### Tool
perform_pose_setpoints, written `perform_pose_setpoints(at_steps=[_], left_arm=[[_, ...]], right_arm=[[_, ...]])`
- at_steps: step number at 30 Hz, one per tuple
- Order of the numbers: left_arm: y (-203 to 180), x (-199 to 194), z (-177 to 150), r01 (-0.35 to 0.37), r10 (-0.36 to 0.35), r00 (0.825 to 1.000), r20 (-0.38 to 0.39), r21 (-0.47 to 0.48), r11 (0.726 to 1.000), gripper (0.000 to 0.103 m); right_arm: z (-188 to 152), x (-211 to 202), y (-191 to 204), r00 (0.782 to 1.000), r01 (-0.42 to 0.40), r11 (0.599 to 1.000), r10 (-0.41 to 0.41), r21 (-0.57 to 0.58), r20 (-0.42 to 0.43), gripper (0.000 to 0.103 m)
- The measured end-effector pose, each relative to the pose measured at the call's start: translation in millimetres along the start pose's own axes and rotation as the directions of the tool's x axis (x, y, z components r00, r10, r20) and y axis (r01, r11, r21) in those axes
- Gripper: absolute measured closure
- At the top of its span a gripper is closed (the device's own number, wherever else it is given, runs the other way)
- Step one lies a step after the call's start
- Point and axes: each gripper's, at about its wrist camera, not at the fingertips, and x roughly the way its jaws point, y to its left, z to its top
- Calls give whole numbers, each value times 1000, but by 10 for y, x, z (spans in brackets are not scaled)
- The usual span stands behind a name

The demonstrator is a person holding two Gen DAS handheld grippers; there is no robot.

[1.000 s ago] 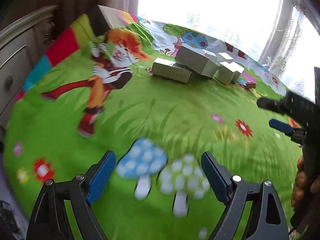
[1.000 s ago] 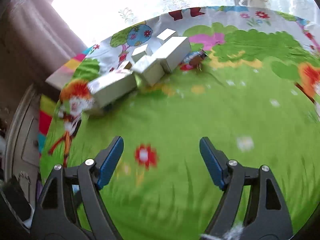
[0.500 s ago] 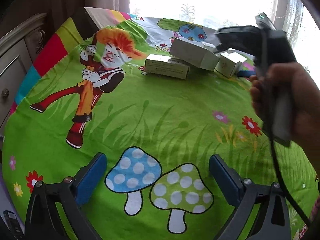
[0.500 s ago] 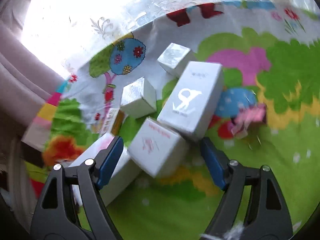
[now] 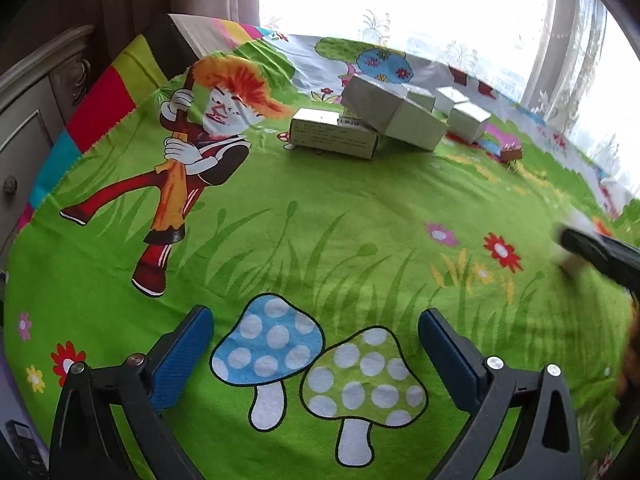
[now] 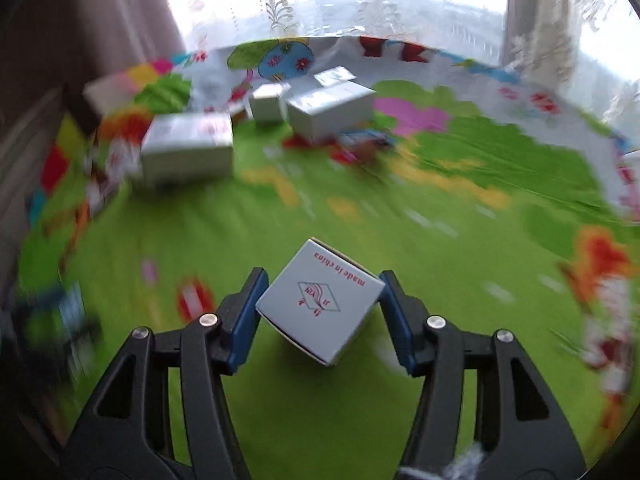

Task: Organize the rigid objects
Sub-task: 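Grasp the small white cube box with the right tool while the left grasps the pink binder clip, then carry the cube box and pink binder clip over to the purple storage box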

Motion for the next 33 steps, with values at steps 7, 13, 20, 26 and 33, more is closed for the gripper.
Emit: perform_pose_setpoints(at_steps=[7, 13, 20, 26, 33], left_arm=[[-281, 88, 158, 18, -16, 997, -75, 18, 1000, 0], [-1447, 489, 724, 188, -171, 980, -106, 185, 965, 0], [-2295, 1088, 1336, 135, -124, 991, -58, 237, 962, 0], [-2476, 1099, 1483, 160, -162, 987, -16, 282, 946, 62], [-2226, 576, 914, 292, -298, 954, -38, 353, 889, 69]], right_arm=[[-615, -509, -536, 985, 172, 982, -172, -74, 11, 44], [-683, -523, -854, 994, 109, 993, -108, 45, -16, 44], [-675, -505, -803, 993, 122, 991, -121, 53, -17, 44], [-682, -506, -819, 993, 121, 991, -121, 53, -17, 44], [-694, -516, -833, 993, 120, 991, -119, 55, -15, 44]])
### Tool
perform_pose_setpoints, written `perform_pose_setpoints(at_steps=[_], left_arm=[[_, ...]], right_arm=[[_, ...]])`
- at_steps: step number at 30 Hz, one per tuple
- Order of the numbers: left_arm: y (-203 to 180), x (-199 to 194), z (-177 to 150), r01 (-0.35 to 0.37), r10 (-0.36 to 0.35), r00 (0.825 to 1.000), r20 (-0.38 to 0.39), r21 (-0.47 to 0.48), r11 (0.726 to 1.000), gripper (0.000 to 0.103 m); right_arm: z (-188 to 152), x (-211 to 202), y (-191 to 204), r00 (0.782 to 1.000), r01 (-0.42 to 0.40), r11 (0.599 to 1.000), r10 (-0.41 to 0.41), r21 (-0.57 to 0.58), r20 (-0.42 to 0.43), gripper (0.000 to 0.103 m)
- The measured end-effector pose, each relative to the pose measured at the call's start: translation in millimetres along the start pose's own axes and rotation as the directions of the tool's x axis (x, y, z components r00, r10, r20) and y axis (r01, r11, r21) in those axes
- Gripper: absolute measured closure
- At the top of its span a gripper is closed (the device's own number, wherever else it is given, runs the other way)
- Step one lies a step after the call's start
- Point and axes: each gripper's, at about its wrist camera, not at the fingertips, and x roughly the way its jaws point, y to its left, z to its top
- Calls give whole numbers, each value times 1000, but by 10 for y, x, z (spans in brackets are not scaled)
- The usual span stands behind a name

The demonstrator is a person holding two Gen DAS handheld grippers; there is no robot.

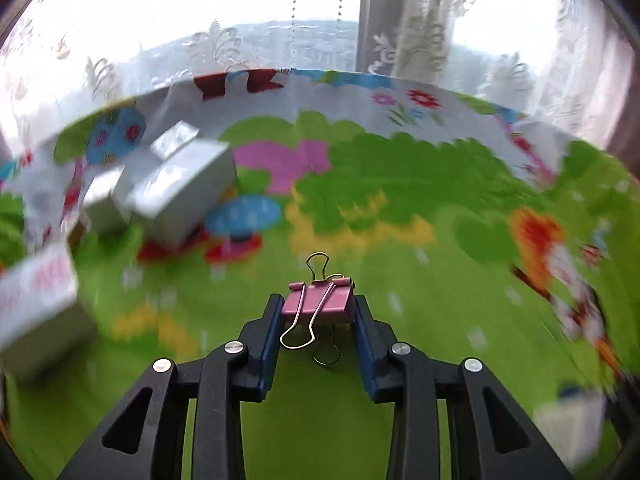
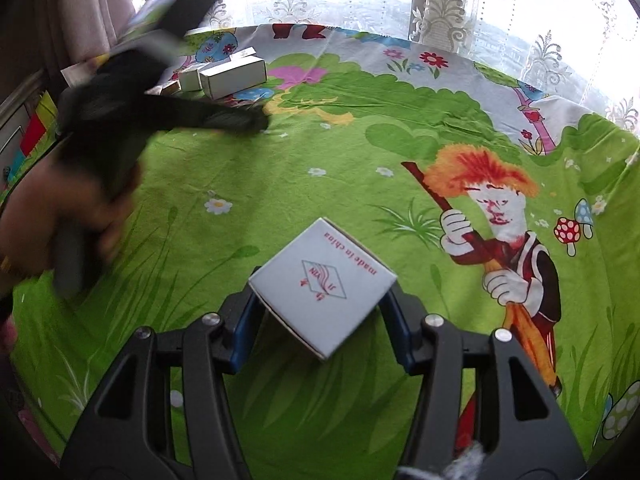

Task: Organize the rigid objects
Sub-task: 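Carry the cube box and pink binder clip over to the purple storage box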

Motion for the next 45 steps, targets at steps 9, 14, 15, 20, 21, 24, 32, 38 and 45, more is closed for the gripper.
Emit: perform_pose_setpoints(at_steps=[9, 14, 15, 20, 21, 24, 32, 38, 45], left_arm=[[116, -797, -969, 24, -20, 999, 30, -126, 992, 69], [-16, -1053, -1313, 6, -4, 1000, 28, -99, 995, 68], [-54, -1088, -1362, -1, 4, 1000, 27, -81, 997, 68], [-192, -1206, -1447, 25, -25, 1000, 8, -70, 997, 68], [-209, -1266, -1438, 29, -27, 999, 22, -77, 997, 68], [-339, -1605, -1353, 17, -11, 991, 130, -51, 999, 68], [-812, -3027, -1131, -46, 7, 820, 573, 54, 997, 68], [-1114, -3718, -1258, -69, -38, 638, 769, 107, 992, 68], [-1224, -3822, -1250, -71, -60, 614, 787, 131, 989, 68]], right_arm=[[-13, -21, -19, 1000, 3, 1000, -3, 28, 2, 44], [-302, -287, 53, 1000, -22, 991, 19, 134, 24, 44], [-369, -349, 79, 999, -29, 989, 25, 146, 29, 44], [-592, -591, 223, 998, 8, 990, -17, 142, 63, 45], [-630, -646, 236, 997, 9, 989, -21, 151, 76, 45], [-679, -901, 272, 986, 53, 987, -76, 151, 150, 45], [-725, -2380, 337, 721, 169, 949, -303, 267, 623, 44], [-897, -3100, 539, 472, 227, 927, -372, 298, 799, 44], [-903, -3190, 694, 455, 229, 937, -342, 263, 822, 44]])
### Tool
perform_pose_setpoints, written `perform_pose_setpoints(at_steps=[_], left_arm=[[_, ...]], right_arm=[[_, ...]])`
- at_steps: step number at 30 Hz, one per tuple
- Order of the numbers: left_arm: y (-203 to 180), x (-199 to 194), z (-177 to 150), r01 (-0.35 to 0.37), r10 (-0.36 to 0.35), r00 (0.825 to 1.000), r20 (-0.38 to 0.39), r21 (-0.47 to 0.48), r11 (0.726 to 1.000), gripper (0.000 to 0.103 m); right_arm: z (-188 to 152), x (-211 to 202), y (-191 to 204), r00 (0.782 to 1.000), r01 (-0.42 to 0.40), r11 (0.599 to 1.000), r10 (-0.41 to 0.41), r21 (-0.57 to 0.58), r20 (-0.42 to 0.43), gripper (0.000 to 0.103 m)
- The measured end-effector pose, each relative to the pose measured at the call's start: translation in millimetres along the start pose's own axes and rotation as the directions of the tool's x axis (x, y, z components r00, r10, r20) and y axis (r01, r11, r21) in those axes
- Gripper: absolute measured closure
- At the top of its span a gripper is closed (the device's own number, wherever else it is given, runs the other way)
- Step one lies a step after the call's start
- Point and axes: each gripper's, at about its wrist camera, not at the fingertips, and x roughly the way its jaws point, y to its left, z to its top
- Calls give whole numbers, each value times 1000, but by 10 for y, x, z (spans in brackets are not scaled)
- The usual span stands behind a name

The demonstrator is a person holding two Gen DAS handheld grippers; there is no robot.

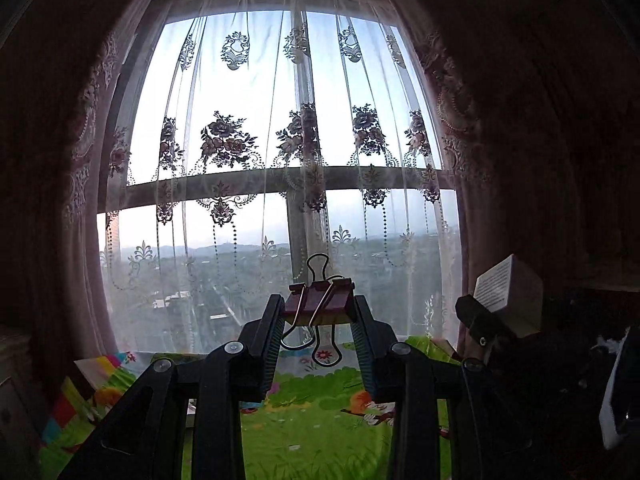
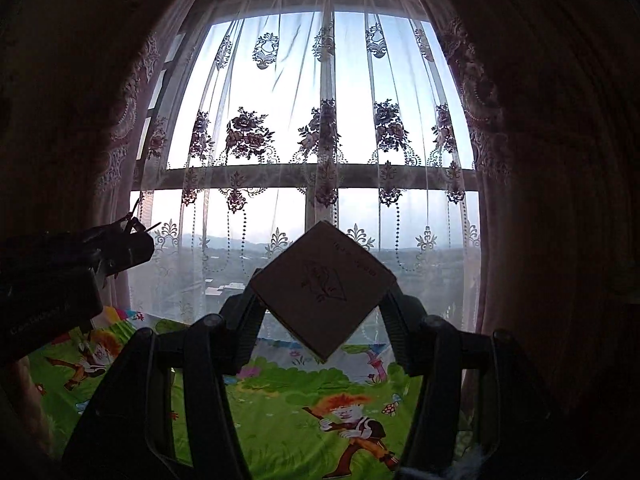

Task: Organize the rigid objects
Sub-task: 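Carry the cube box and pink binder clip over to the purple storage box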

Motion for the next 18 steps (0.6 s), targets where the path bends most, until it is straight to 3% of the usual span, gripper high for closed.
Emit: perform_pose_setpoints(at_steps=[10, 18], left_arm=[[219, -234, -214, -49, 47, 995, -86, -29, 998, 68], [596, -417, -424, -130, 122, 980, -157, -42, 991, 68]], right_arm=[[41, -133, 158, 997, -70, 997, 70, -25, -11, 44], [-56, -121, 527, 977, -200, 979, 197, -34, -82, 44]])
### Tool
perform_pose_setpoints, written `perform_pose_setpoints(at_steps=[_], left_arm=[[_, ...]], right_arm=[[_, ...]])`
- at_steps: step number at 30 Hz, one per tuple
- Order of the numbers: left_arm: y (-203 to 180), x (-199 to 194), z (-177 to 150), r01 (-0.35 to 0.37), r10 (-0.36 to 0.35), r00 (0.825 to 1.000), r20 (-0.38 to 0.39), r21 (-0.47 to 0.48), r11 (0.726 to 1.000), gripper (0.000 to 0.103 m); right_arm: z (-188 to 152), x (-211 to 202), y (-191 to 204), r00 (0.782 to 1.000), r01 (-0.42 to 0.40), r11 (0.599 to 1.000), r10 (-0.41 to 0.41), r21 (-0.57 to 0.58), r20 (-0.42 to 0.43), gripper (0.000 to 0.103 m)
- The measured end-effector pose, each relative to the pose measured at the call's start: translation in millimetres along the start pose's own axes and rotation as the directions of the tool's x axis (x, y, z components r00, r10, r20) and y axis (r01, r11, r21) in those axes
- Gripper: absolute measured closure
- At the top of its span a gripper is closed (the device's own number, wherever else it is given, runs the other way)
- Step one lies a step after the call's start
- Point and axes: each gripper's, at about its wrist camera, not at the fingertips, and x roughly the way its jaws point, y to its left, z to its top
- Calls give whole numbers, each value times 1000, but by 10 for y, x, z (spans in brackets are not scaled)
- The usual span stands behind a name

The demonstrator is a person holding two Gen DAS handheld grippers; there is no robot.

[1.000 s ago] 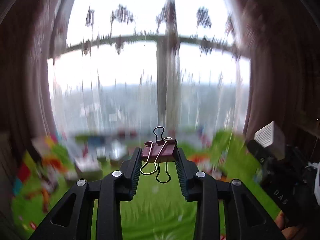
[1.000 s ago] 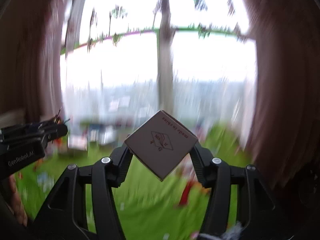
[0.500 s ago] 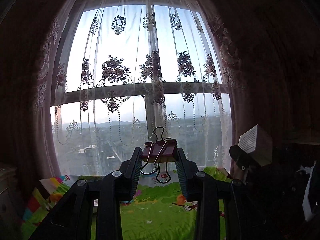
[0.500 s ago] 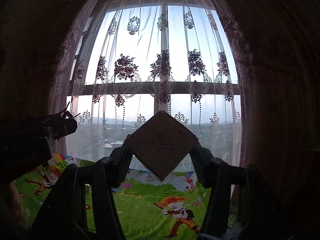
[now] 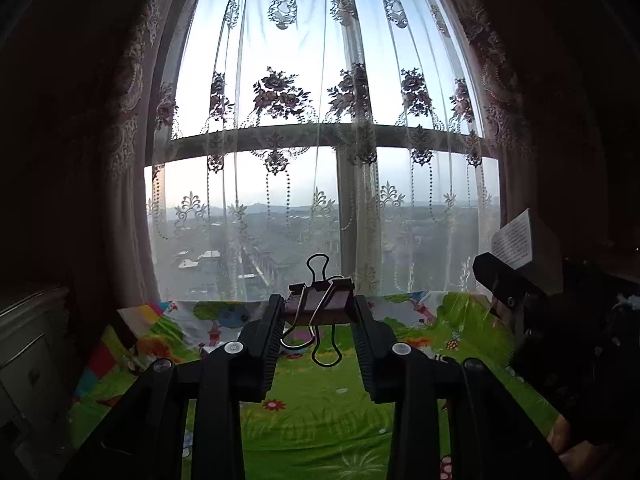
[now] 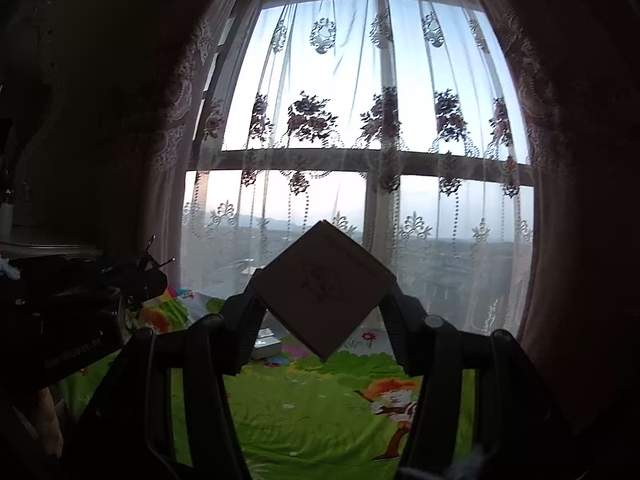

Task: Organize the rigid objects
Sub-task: 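Carry the cube box and pink binder clip over to the purple storage box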

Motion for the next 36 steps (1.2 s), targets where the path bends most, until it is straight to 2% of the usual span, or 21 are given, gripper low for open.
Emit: perform_pose_setpoints(at_steps=[5, 13, 17, 20, 22, 25, 26, 29, 32, 36], left_arm=[[314, 11, -202, -41, 36, 995, -93, -56, 998, 68], [821, -241, -439, -165, 149, 978, -144, -104, 981, 68], [1099, -430, -551, -240, 220, 961, -166, -115, 964, 68], [1298, -583, -665, -305, 279, 938, -206, -110, 946, 68], [1435, -662, -737, -333, 297, 924, -242, -120, 935, 68], [1661, -833, -876, -394, 344, 892, -293, -134, 909, 68], [1715, -884, -913, -415, 361, 881, -305, -134, 900, 68], [1909, -1027, -1038, -470, 398, 845, -356, -142, 871, 68], [2066, -1137, -1153, -517, 430, 812, -396, -145, 844, 68], [2252, -1249, -1325, -564, 450, 770, -453, -151, 812, 68]], right_arm=[[-140, 165, 286, 983, -140, 990, 141, 10, -120, 44], [-134, 160, 795, 950, -280, 959, 270, -47, -154, 44], [-128, 202, 1069, 916, -372, 927, 359, -41, -176, 44], [-122, 229, 1321, 874, -459, 887, 442, -47, -201, 44], [-130, 249, 1516, 835, -525, 850, 502, -51, -227, 44], [-160, 281, 1833, 769, -612, 789, 580, -48, -270, 44], [-174, 293, 1959, 738, -645, 763, 610, -39, -288, 44], [-220, 312, 2261, 669, -710, 704, 663, -26, -336, 44], [-270, 302, 2548, 611, -760, 649, 697, -33, -376, 44], [-343, 263, 2846, 544, -811, 583, 723, -44, -427, 44]])
